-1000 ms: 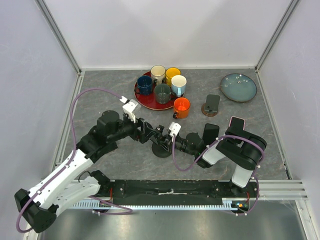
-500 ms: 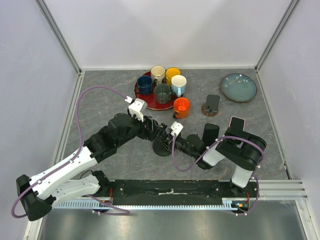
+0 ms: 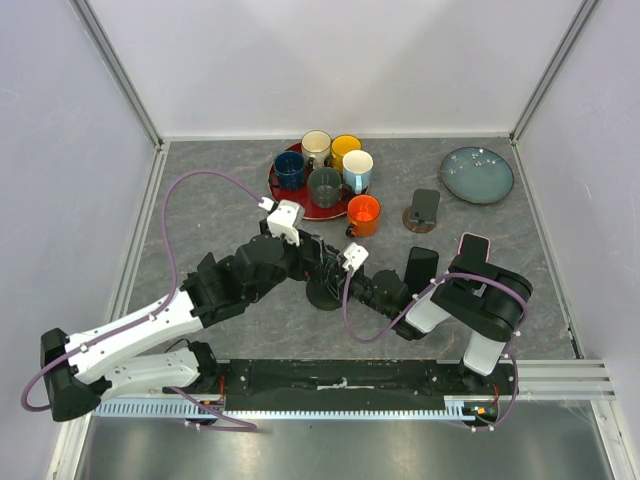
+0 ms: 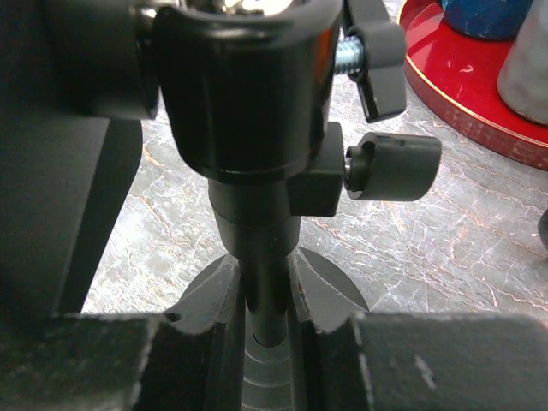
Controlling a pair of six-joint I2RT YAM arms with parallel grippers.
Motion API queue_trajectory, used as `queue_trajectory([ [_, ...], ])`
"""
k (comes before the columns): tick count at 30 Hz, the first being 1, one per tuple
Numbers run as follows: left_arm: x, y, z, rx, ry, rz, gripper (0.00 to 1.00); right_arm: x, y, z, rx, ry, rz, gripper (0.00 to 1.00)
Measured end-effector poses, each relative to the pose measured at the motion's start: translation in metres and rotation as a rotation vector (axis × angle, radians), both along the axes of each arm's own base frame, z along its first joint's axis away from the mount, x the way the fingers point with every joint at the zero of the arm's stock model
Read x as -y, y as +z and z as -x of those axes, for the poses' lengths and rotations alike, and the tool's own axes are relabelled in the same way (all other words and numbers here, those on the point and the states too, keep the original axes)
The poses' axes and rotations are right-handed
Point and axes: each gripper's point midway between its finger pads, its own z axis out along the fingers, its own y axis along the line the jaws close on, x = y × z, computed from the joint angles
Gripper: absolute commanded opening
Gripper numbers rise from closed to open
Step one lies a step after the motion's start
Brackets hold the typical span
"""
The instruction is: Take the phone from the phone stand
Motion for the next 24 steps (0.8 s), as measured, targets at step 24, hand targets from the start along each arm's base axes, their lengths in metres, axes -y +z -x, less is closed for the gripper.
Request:
queue_trajectory([
  [24,0.000,0.000,-0.005,-0.012,0.148,-0.018,1.00,0.013,0.001,-0.014,0.001,-0.166,-0.006,0.00],
])
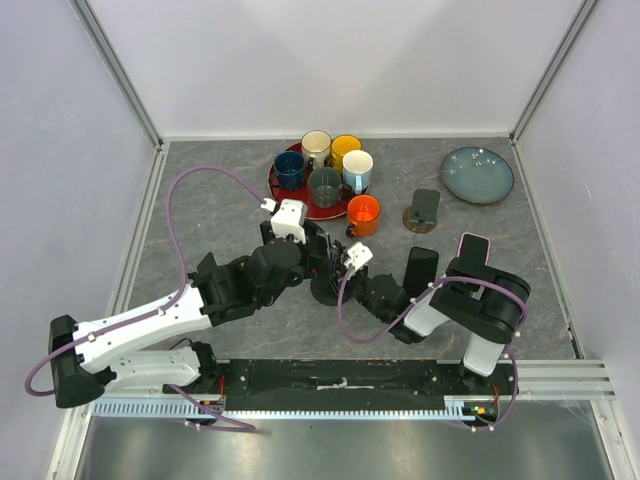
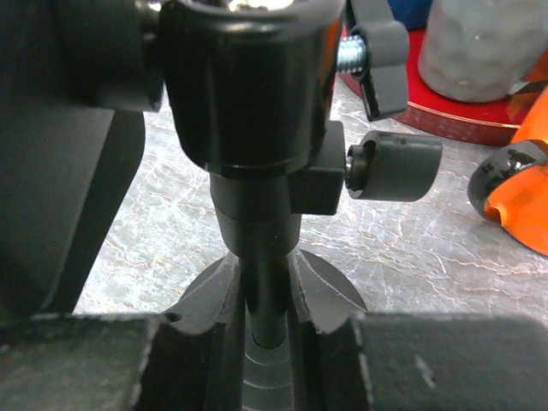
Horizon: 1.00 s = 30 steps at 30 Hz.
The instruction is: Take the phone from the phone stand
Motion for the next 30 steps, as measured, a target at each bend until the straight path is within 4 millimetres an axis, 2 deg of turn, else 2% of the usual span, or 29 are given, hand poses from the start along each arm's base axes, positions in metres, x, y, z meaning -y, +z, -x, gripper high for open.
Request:
queue_trajectory([
  [5,0.004,0.010,-0.007,0.029,0.042,-0.005,0.98,0.005,0.000,-0.001,0.002,-0.085,0.003,0.00],
  [12,0.010,0.009,-0.014,0.044,0.083,-0.035,0.87,0.015,-0.001,0.000,0.010,-0.222,0.019,0.00],
  [22,0.018,0.014,-0.016,0.054,0.089,-0.044,0.85,0.020,-0.003,0.000,0.035,-0.401,0.042,0.00],
  [23,0.018,0.014,-0.015,0.053,0.089,-0.048,0.80,0.021,-0.003,0.000,0.035,-0.412,0.043,0.00],
  [25,0.018,0.011,-0.015,0.051,0.092,-0.063,0.79,0.022,-0.003,-0.001,0.036,-0.429,0.041,0.00],
  [30,0.015,0.000,-0.014,0.039,0.099,-0.118,0.68,0.026,-0.003,-0.003,0.037,-0.458,0.040,0.00],
])
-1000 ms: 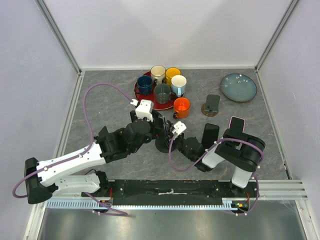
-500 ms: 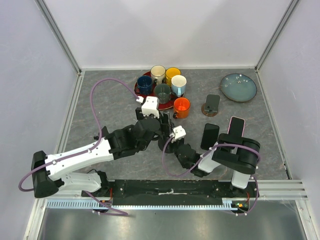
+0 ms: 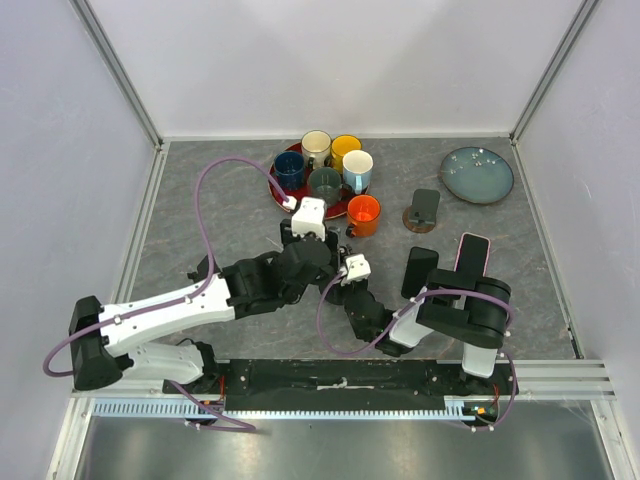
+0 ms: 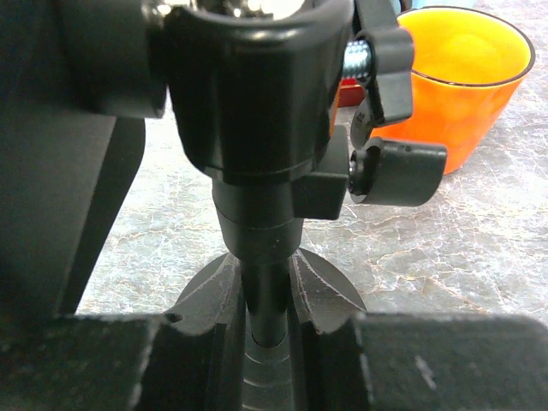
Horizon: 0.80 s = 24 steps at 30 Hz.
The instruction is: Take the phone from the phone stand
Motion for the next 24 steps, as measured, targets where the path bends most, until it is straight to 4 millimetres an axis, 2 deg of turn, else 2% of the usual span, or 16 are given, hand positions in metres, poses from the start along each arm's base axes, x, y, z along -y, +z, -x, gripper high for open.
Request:
queue_trajectory([
  [2,0.001,-0.003,0.001,-0.004,-0.002,-0.013,0.57,0.000,0.000,0.000,0.000,-0.002,0.000,0.00],
  [6,0.005,-0.006,0.000,-0.007,-0.001,-0.027,0.46,0.000,0.000,0.000,0.000,-0.002,0.000,0.00],
  [9,0.007,-0.007,0.000,-0.009,-0.005,-0.031,0.30,0.000,0.000,0.000,0.001,0.000,0.004,0.00],
  [10,0.007,-0.007,-0.001,-0.006,-0.003,-0.038,0.19,0.000,0.000,0.000,0.001,0.000,0.005,0.00],
  [13,0.000,-0.008,-0.004,0.001,0.018,-0.066,0.02,0.000,0.000,0.000,0.003,0.002,0.013,0.00],
  [18,-0.001,-0.007,-0.004,0.004,0.022,-0.070,0.02,-0.001,0.000,0.001,0.007,0.014,0.025,0.00],
  [24,-0.011,-0.005,0.000,0.002,0.010,-0.103,0.02,-0.016,0.000,0.006,0.006,0.100,0.014,0.00],
])
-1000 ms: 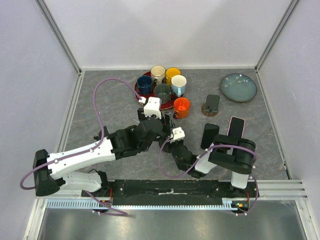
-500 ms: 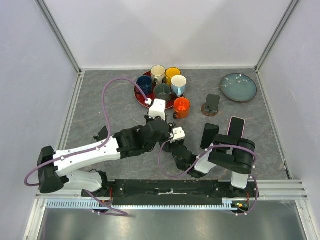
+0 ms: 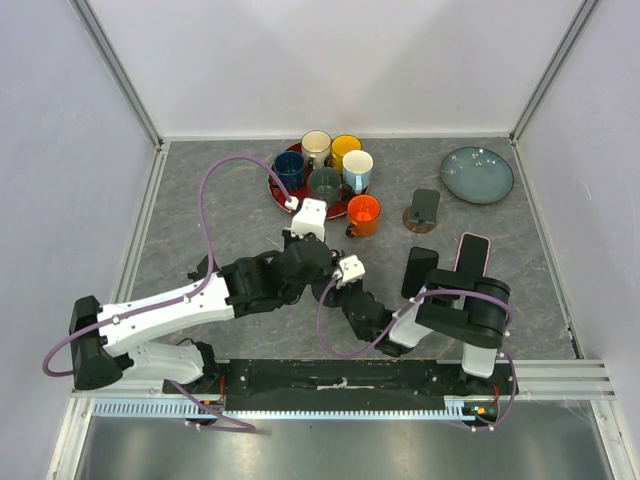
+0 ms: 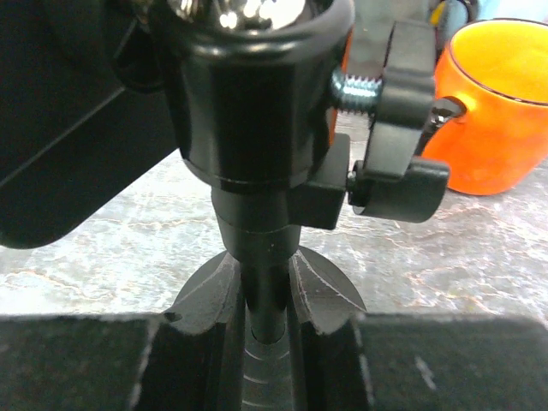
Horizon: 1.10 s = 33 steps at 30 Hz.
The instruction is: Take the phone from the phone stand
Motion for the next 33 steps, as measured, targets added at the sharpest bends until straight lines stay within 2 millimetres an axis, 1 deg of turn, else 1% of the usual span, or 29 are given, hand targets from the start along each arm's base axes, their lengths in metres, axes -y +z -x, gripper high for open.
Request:
queue_trajectory([
  [5,-0.010,0.001,0.004,-0.010,-0.018,-0.005,0.02,-0.012,0.000,0.002,-0.012,0.101,-0.027,0.00],
  [9,-0.025,0.000,0.003,-0.029,-0.025,0.046,0.02,-0.024,0.000,0.004,-0.022,0.206,-0.038,0.00],
  [14,-0.045,-0.003,0.002,-0.058,-0.038,0.134,0.02,-0.034,-0.001,0.010,-0.031,0.289,-0.040,0.00],
  [25,-0.078,-0.005,-0.003,-0.087,-0.014,0.294,0.02,-0.045,0.004,0.012,-0.029,0.359,-0.061,0.00],
  [33,-0.094,-0.008,-0.007,-0.087,0.012,0.396,0.02,-0.049,0.008,0.010,-0.040,0.400,-0.102,0.00],
])
